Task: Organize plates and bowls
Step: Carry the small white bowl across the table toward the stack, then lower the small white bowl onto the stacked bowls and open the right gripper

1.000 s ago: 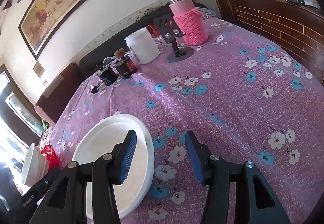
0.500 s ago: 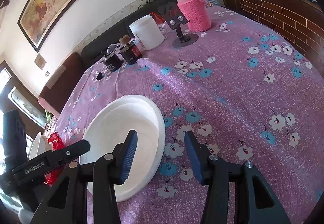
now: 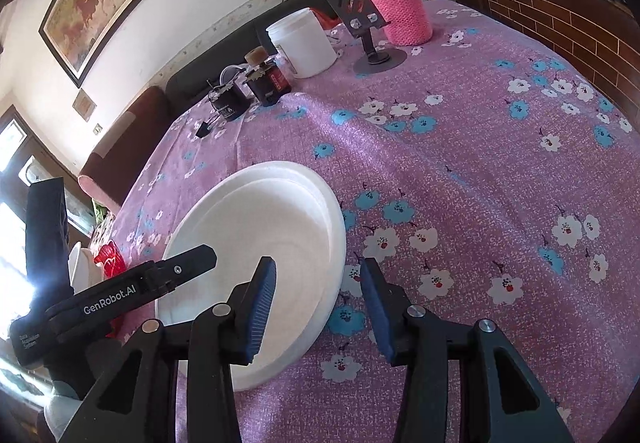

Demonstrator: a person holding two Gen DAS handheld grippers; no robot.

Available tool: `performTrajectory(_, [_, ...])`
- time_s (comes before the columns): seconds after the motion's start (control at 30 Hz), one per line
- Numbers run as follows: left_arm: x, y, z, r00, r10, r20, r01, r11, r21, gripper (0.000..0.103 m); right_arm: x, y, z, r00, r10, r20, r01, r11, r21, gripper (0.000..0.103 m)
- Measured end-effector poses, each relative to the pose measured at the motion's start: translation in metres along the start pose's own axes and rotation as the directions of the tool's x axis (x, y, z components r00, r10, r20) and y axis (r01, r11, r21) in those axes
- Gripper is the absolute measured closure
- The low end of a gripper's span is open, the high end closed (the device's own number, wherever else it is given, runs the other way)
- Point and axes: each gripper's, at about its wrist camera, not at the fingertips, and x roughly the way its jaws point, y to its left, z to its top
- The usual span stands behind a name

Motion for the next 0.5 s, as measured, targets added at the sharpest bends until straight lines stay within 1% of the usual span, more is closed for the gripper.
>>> performTrajectory(0.03, [0.001,-0.004,0.000,1.000,0.002,0.001,-0.002,1.000,0.016,0.017,0.002,0.000,0.000,1.000,0.001,-0.008,-0.001,1.000,0.003,0.061])
performTrajectory(0.07, [0.001,-0.008,-0.001,1.000,0.009,0.005,-0.010,0.999,0.040,0.033,0.004,0.001,-0.001,1.000,-0.002,-0.016,0.002,1.000,0.000,0.069])
performTrajectory(0.1, [0.003,-0.012,-0.002,0.999,0.034,0.000,-0.034,0.997,0.071,0.072,0.006,0.003,-0.001,1.000,-0.009,-0.027,0.009,1.000,-0.007,0.078])
performTrajectory(0.13, [0.008,-0.015,-0.003,0.999,0.027,-0.028,-0.024,0.996,0.089,0.086,0.007,0.003,-0.002,0.999,-0.011,-0.035,0.010,1.000,-0.010,0.081])
performTrajectory(0.17, [0.009,-0.016,-0.005,0.999,0.004,-0.048,0.000,0.996,0.086,0.091,0.008,0.004,-0.002,0.999,-0.008,-0.041,0.007,1.000,-0.011,0.083])
performTrajectory(0.2, [0.007,-0.016,-0.006,0.999,0.010,-0.037,-0.006,0.996,0.091,0.092,0.007,0.005,-0.003,0.999,-0.017,-0.035,0.017,1.000,-0.012,0.085])
performTrajectory(0.23, [0.003,-0.018,-0.008,1.000,0.024,-0.017,-0.022,0.994,0.106,0.093,0.007,0.006,-0.004,0.999,-0.026,-0.032,0.025,1.000,-0.019,0.085])
performTrajectory(0.27, [-0.001,-0.020,-0.010,1.000,0.031,-0.003,-0.030,0.993,0.118,0.096,0.006,0.006,-0.004,0.999,-0.018,-0.033,0.017,1.000,-0.018,0.087])
performTrajectory(0.5, [-0.037,-0.025,-0.017,0.992,0.068,0.110,-0.084,0.986,0.142,0.096,-0.005,0.017,-0.007,1.000,0.011,-0.007,-0.011,0.999,-0.041,0.088])
